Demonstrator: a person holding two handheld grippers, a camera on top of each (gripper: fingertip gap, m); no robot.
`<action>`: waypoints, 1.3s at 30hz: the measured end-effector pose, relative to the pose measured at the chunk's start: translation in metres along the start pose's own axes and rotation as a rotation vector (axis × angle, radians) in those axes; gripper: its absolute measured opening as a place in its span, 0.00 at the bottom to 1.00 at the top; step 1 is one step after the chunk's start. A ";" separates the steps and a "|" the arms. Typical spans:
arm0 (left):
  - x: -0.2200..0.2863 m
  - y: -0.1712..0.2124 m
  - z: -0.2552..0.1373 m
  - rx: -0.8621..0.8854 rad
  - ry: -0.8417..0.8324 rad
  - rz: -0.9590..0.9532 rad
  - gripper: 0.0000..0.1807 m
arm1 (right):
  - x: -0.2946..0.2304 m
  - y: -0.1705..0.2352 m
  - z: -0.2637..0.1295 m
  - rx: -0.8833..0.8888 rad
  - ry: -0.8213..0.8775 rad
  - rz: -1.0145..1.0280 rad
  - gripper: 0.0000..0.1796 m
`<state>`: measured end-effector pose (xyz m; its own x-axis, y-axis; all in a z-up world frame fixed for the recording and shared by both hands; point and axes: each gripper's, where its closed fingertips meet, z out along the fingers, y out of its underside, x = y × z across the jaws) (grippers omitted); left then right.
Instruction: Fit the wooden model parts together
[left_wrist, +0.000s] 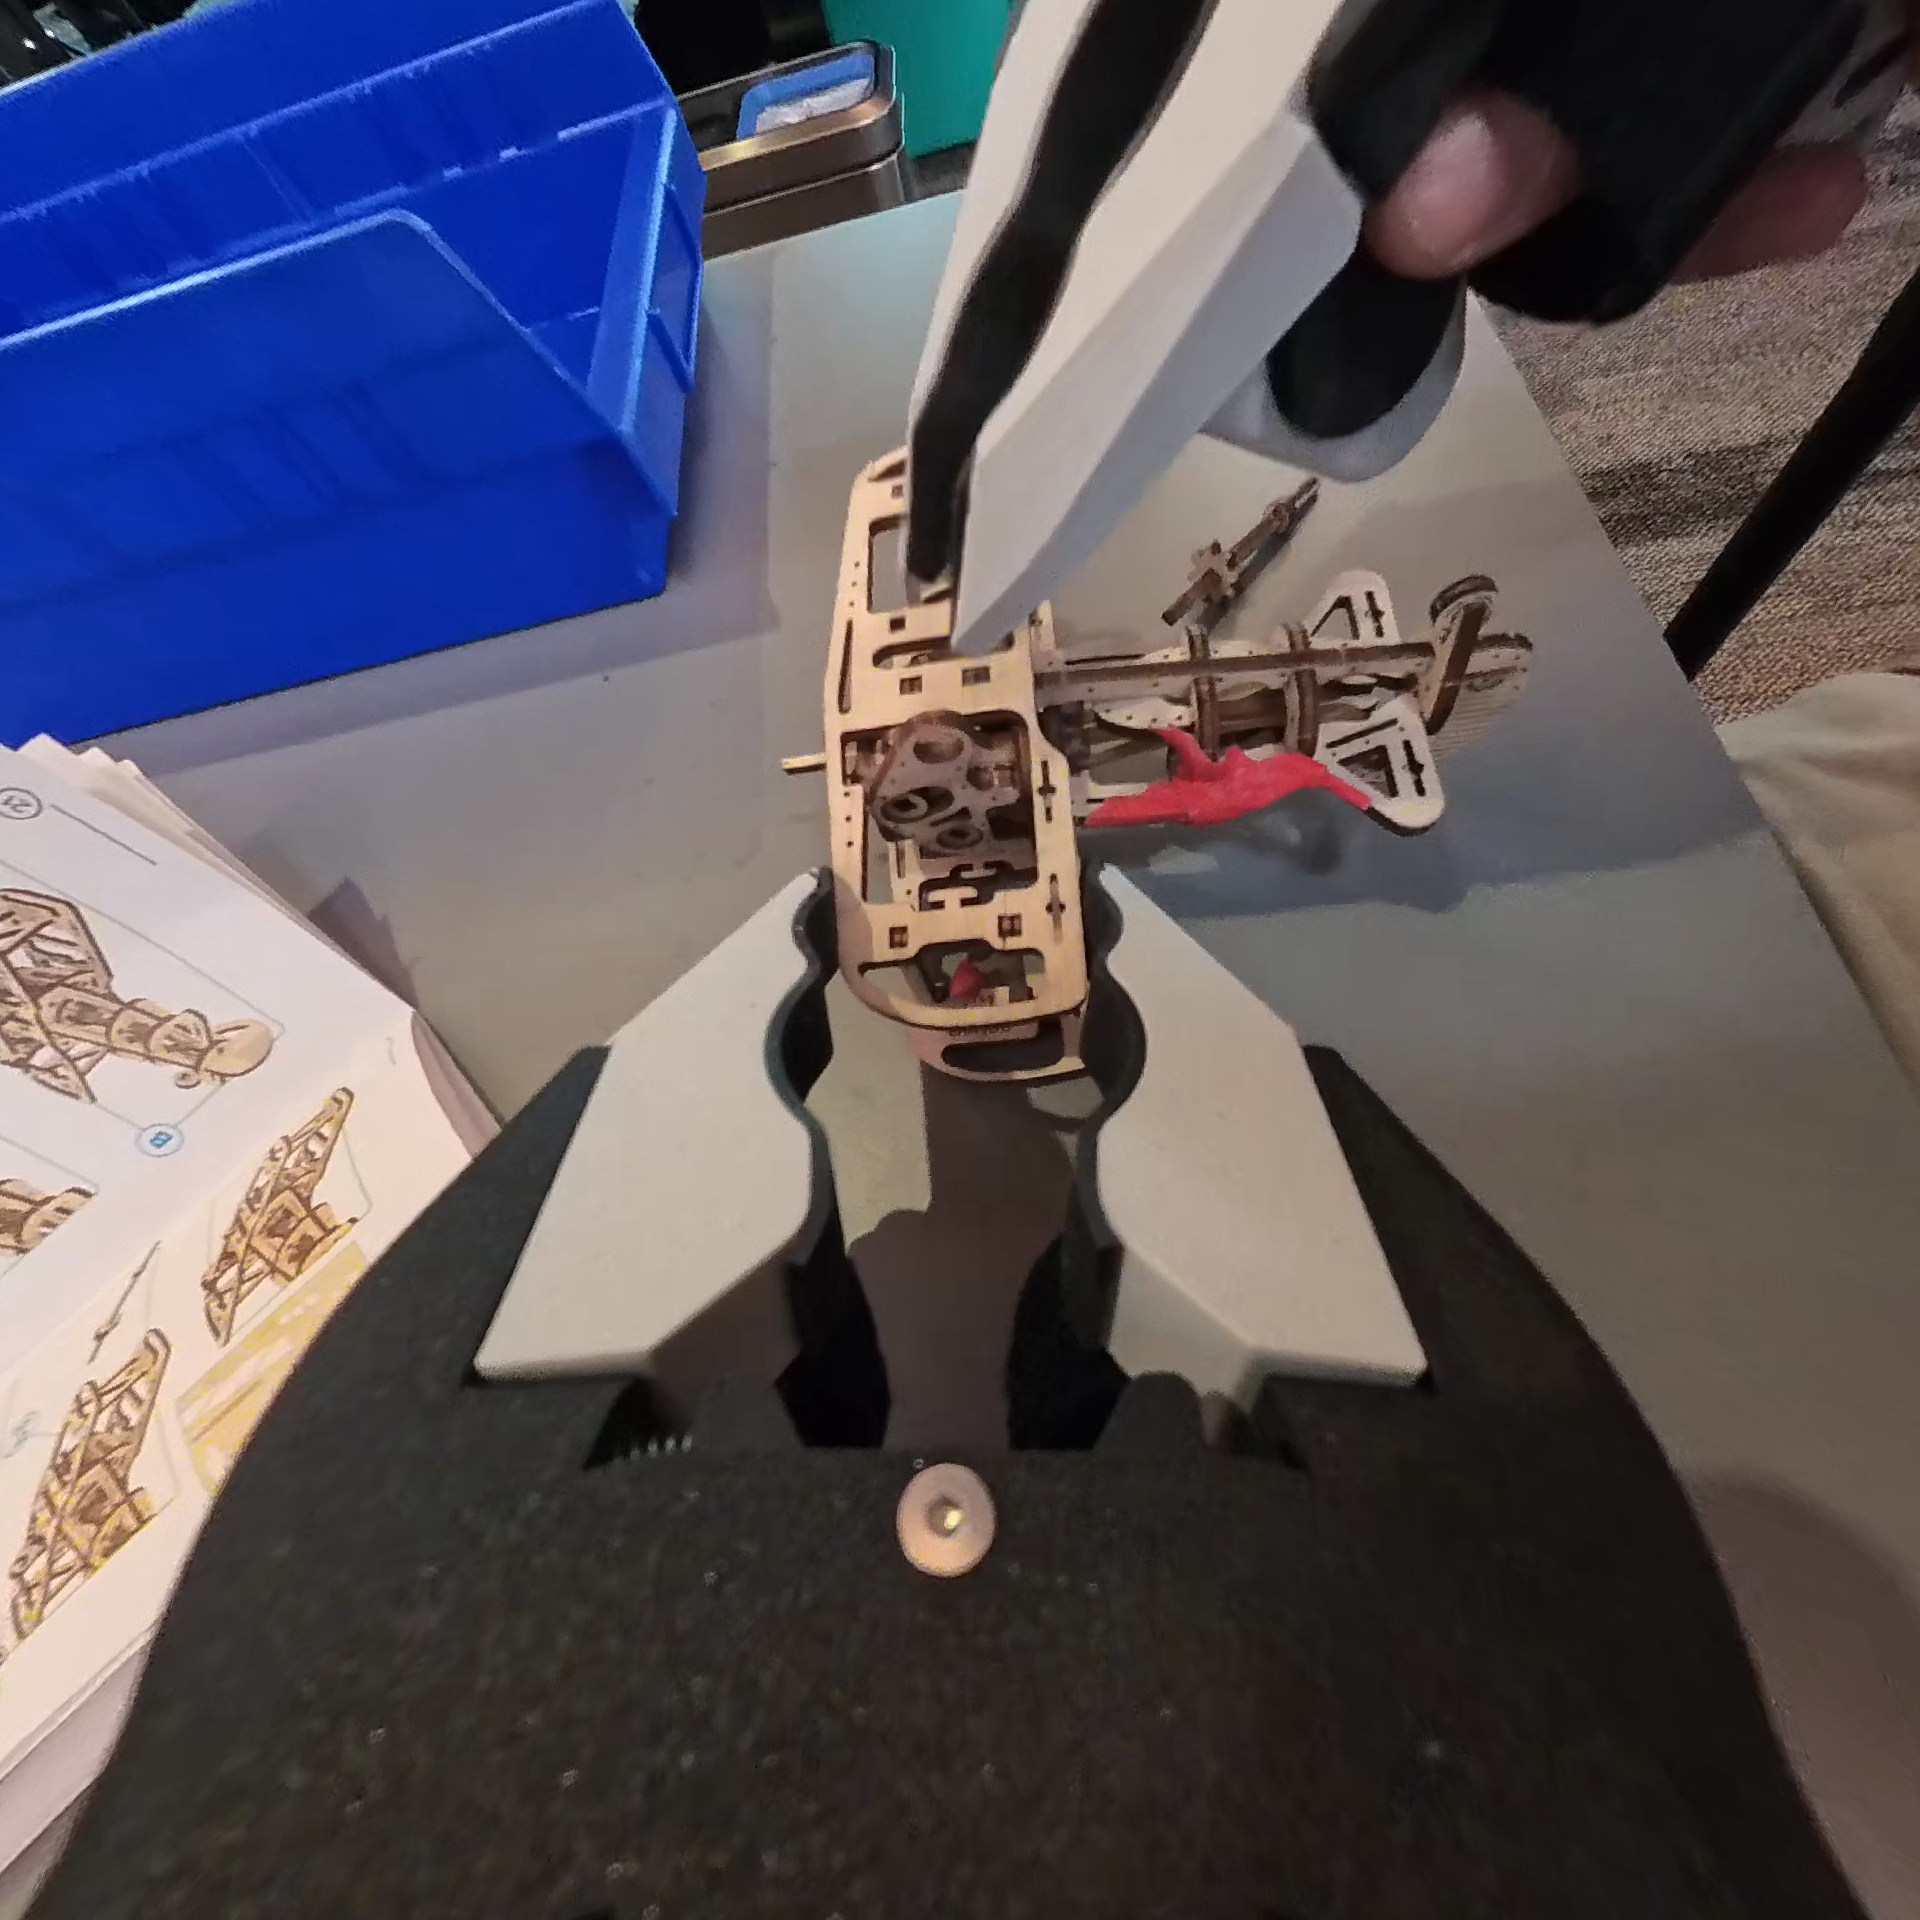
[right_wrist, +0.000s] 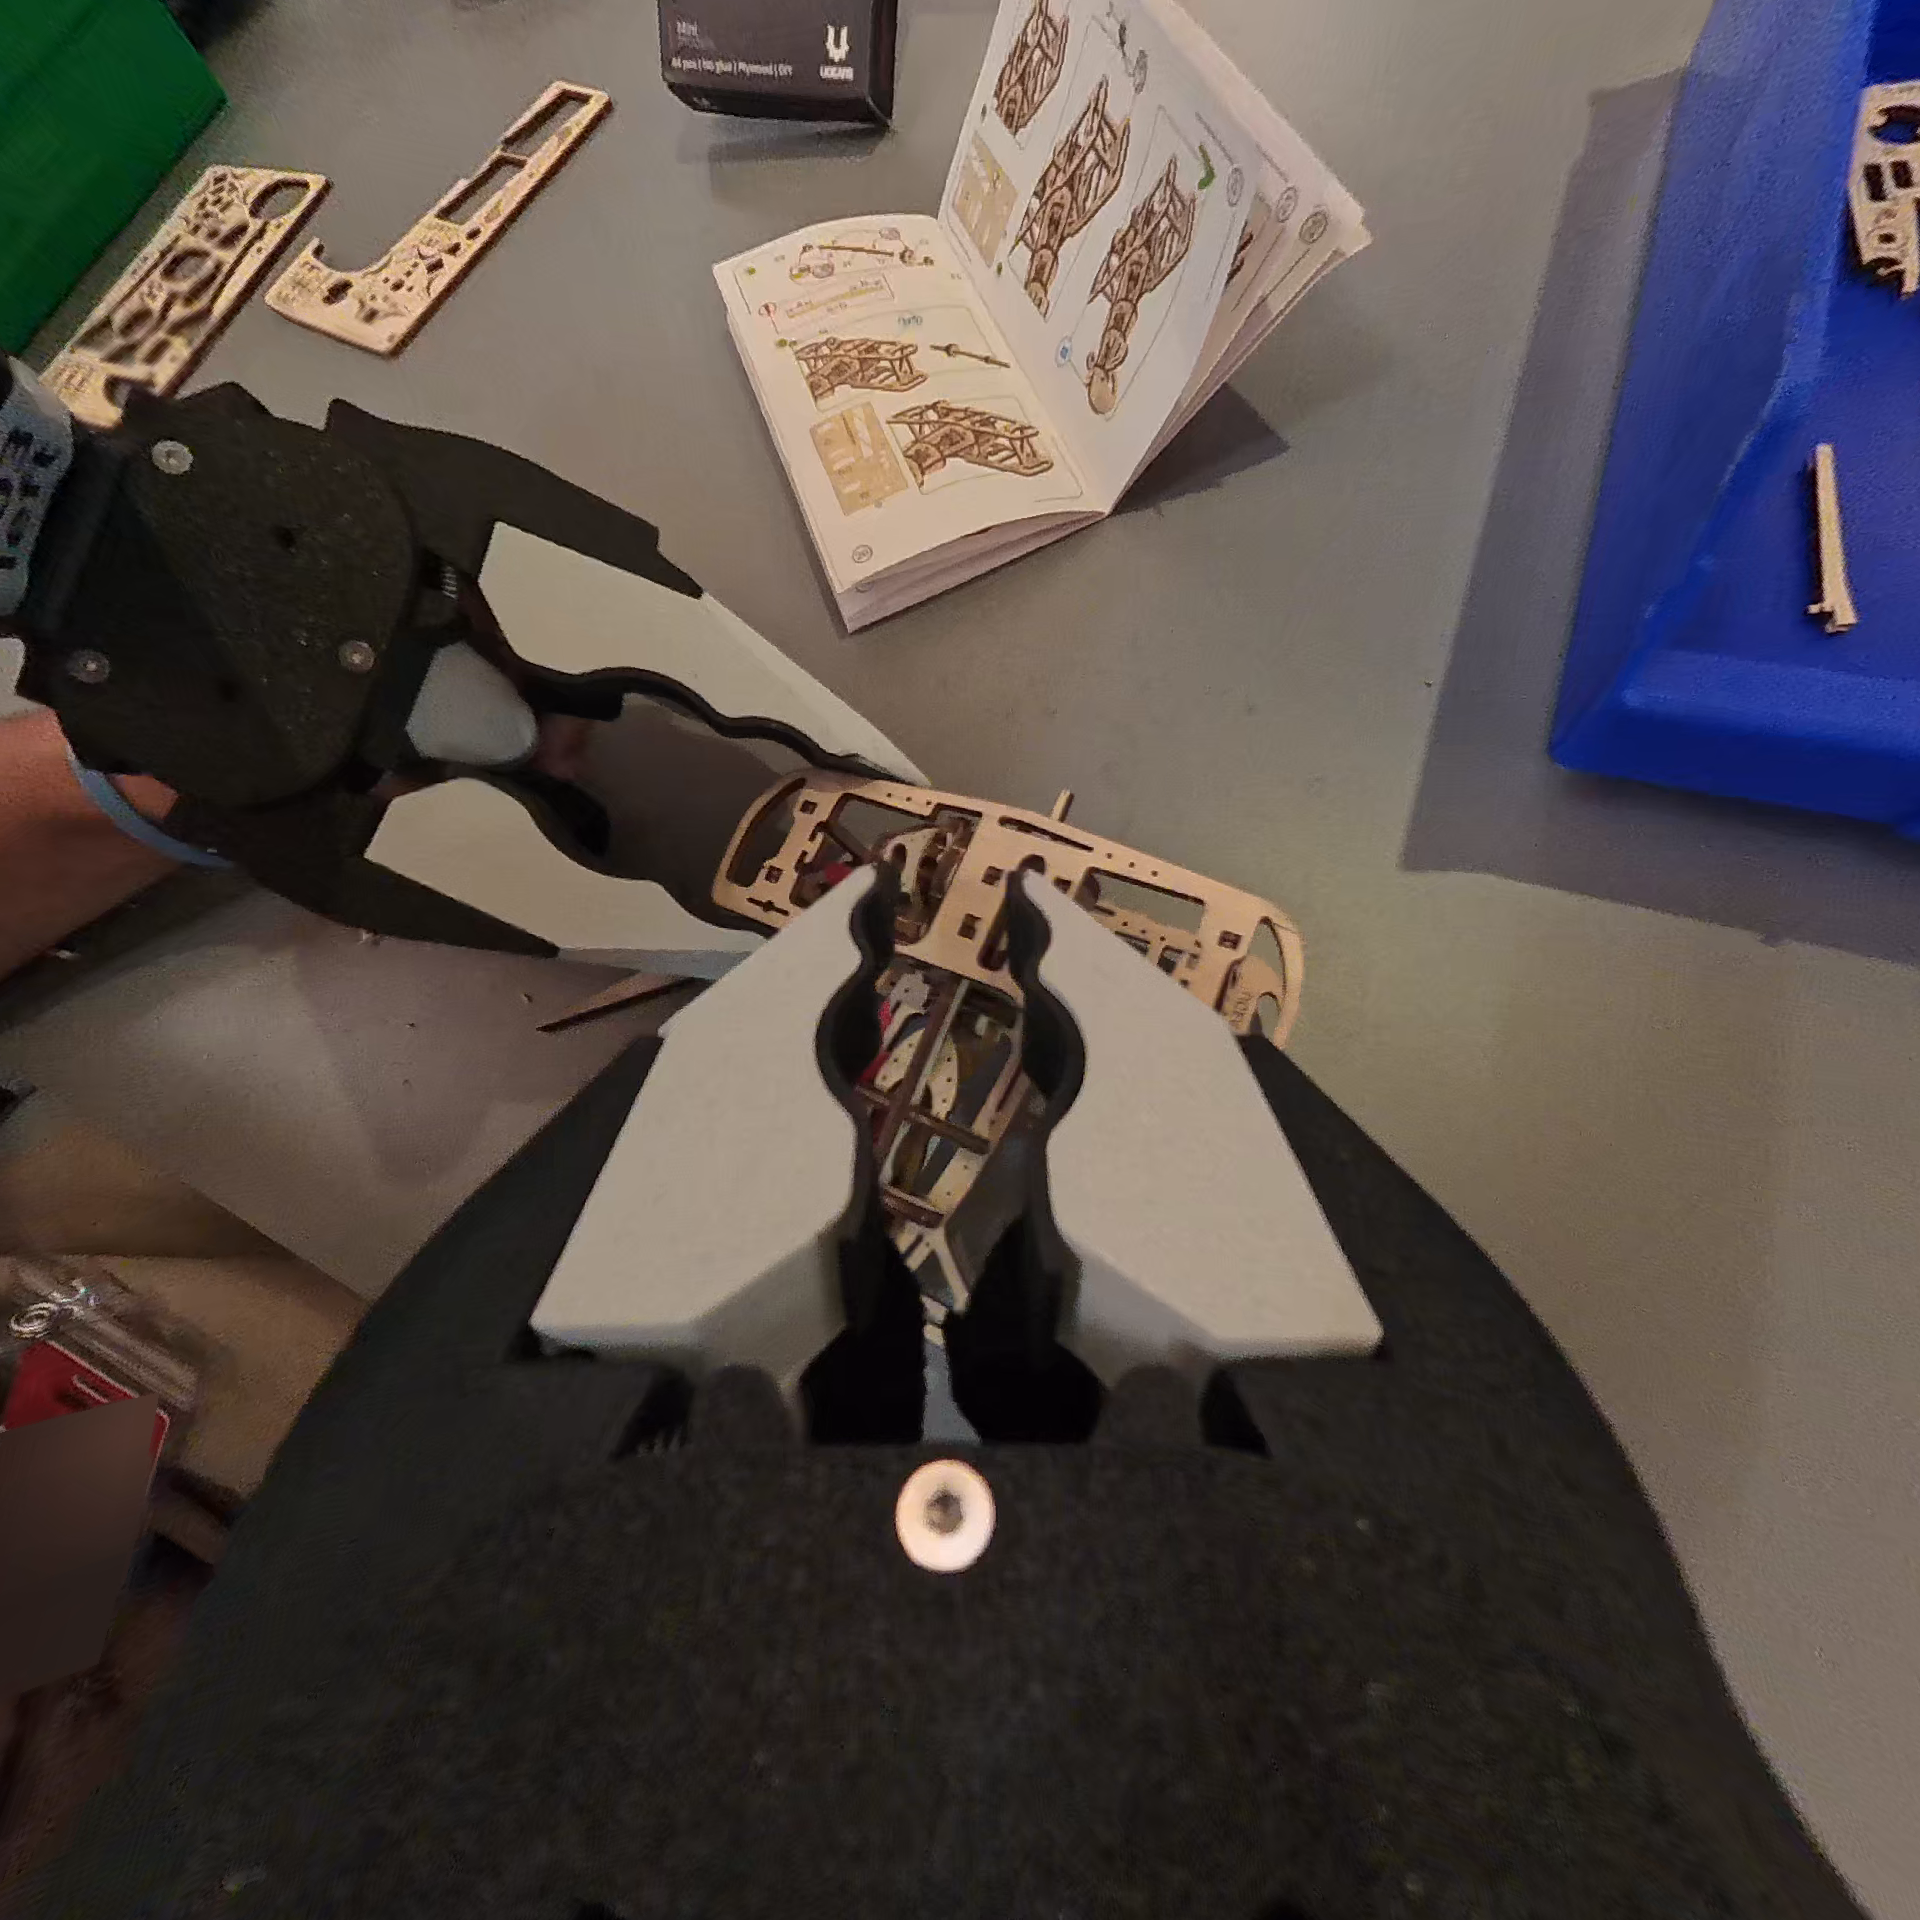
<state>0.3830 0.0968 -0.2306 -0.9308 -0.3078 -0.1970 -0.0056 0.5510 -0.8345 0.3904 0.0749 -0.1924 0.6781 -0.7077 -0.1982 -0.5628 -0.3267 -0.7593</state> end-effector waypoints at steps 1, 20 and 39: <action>0.000 0.000 0.000 -0.001 0.004 -0.007 0.24 | 0.000 -0.001 -0.002 0.012 -0.006 0.002 0.11; -0.043 -0.038 -0.051 0.355 0.191 -0.558 0.24 | 0.015 -0.024 -0.047 0.204 -0.103 0.129 0.13; -0.034 -0.048 -0.056 0.068 0.446 -0.982 0.24 | -0.034 -0.011 0.002 0.031 -0.051 -0.630 0.28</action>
<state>0.3946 0.1246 -0.1546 -0.5797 -0.2739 0.7674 -0.8145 0.1688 -0.5551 0.3743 0.1033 -0.1784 0.8969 -0.3548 0.2641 -0.0350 -0.6522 -0.7573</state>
